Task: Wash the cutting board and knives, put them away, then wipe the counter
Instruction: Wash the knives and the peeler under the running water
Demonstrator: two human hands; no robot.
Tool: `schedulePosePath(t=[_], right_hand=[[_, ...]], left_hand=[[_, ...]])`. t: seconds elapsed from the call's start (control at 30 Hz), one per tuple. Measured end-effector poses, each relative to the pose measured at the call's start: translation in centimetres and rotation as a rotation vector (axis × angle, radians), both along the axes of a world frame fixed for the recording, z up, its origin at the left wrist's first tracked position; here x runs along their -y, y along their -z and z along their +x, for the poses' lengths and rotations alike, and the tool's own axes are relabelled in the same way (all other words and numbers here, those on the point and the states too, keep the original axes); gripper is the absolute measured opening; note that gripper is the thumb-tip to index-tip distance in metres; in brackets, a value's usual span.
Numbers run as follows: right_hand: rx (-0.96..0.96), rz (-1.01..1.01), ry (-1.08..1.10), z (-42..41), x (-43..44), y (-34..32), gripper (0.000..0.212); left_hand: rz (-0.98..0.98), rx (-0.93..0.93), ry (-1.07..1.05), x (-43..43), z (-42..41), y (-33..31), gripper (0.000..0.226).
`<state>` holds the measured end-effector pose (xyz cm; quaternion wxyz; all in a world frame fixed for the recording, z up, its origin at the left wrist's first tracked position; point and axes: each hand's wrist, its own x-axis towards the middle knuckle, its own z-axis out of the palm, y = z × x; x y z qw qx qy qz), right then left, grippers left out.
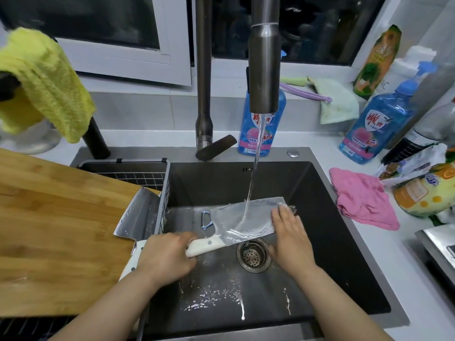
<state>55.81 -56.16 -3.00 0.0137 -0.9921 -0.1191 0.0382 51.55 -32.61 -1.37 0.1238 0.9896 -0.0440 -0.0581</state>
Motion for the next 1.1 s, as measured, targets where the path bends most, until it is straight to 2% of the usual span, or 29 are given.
schedulePosePath(t=[0.03, 0.1, 0.17, 0.23, 0.33, 0.43, 0.53, 0.67, 0.73, 0.87, 0.93, 1.0, 1.1], right_hand=[[-0.007, 0.040, 0.026, -0.1, -0.1, -0.1, 0.085], [-0.003, 0.030, -0.022, -1.2, -1.3, 0.4, 0.096], [0.031, -0.006, -0.225, -2.1, -2.7, 1.4, 0.106], [0.032, -0.024, -0.321, -2.2, -2.9, 2.0, 0.104], [0.018, 0.010, -0.153, -1.2, -1.7, 0.4, 0.101], [0.017, 0.088, -0.005, -0.2, -1.0, -0.5, 0.084], [0.002, 0.161, -0.080, -0.5, -3.3, -0.8, 0.080], [-0.084, 0.257, -0.359, -1.6, -6.2, -0.7, 0.080], [-0.048, 0.213, -0.331, -0.7, -5.6, -0.7, 0.080], [-0.002, 0.155, -0.087, 0.5, -4.1, -0.5, 0.079], [-0.012, 0.181, -0.184, -0.4, -5.1, -0.3, 0.081], [-0.007, 0.113, -0.345, -1.7, -6.1, 0.4, 0.090], [0.033, 0.036, -0.293, -1.8, -5.4, 1.1, 0.101]], left_hand=[[-0.012, 0.005, 0.002, 0.1, 0.0, 0.0, 0.051], [-0.020, 0.014, -0.003, 0.2, 0.0, 0.0, 0.042], [-0.048, 0.032, -0.006, 0.4, -0.1, 0.0, 0.040], [-0.064, 0.043, -0.008, 0.3, -0.2, -0.1, 0.044], [-0.095, 0.090, -0.031, 0.1, -0.3, -0.1, 0.045], [-0.042, 0.040, -0.028, 0.3, -0.5, 0.0, 0.038], [-0.016, 0.004, -0.036, 0.4, -0.5, 0.3, 0.036], [-0.009, -0.003, -0.027, 0.7, -0.4, 0.3, 0.036], [-0.007, 0.003, -0.034, 0.5, -0.4, 0.3, 0.037], [0.014, -0.002, -0.069, 0.3, -0.7, 0.4, 0.037], [0.010, -0.006, -0.074, 0.5, -0.6, 0.6, 0.038], [0.015, 0.000, -0.075, 0.7, -0.6, 0.6, 0.040], [0.034, 0.018, -0.082, 0.7, -0.6, 0.6, 0.041]])
